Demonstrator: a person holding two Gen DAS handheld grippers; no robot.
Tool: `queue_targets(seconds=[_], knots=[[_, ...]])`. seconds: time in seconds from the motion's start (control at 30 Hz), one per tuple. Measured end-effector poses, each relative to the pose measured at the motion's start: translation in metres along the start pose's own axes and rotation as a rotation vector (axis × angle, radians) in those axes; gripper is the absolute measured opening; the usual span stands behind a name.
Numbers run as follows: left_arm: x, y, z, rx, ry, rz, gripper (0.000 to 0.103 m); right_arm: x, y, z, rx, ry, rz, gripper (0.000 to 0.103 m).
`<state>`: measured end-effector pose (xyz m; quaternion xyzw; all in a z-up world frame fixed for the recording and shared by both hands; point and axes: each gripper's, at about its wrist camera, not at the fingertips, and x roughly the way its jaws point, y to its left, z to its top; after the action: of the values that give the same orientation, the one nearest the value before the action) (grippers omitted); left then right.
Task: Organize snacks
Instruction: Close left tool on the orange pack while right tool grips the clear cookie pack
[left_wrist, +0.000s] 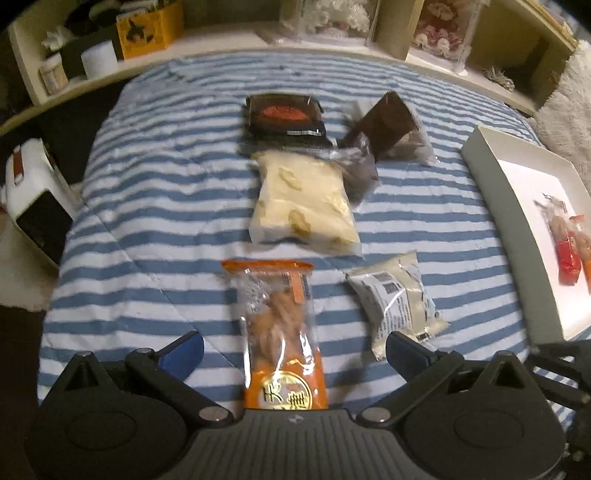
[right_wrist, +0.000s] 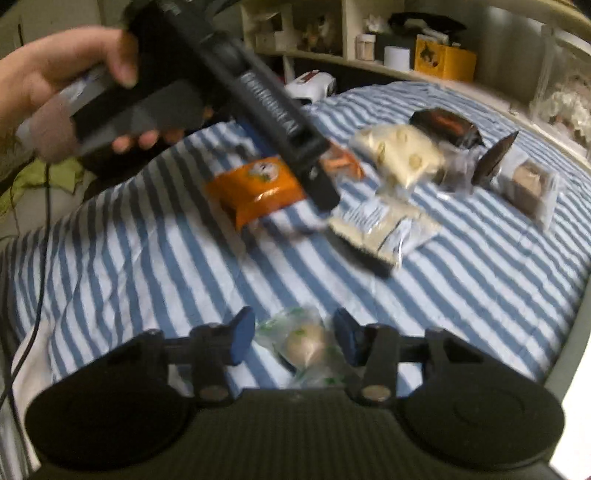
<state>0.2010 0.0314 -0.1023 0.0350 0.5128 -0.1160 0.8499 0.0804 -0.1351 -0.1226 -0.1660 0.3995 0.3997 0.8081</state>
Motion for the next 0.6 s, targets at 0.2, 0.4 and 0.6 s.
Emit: queue_targets(seconds=[0.2, 0.4, 0.6], knots=[[-0.002, -0.007, -0.003, 0.063, -0.029, 0.039, 0.103, -0.015, 0.007, -0.008, -0.045, 0.053, 0.031, 0.052], [0.001, -0.004, -0.005, 0.056, -0.007, 0.039, 0.103, -0.019, 0.012, -0.021, -0.085, 0.097, 0.029, 0.057], [0.0, -0.005, -0.006, 0.061, 0.008, 0.046, 0.103, -0.027, 0.003, -0.019, 0.009, 0.103, -0.003, 0.036]])
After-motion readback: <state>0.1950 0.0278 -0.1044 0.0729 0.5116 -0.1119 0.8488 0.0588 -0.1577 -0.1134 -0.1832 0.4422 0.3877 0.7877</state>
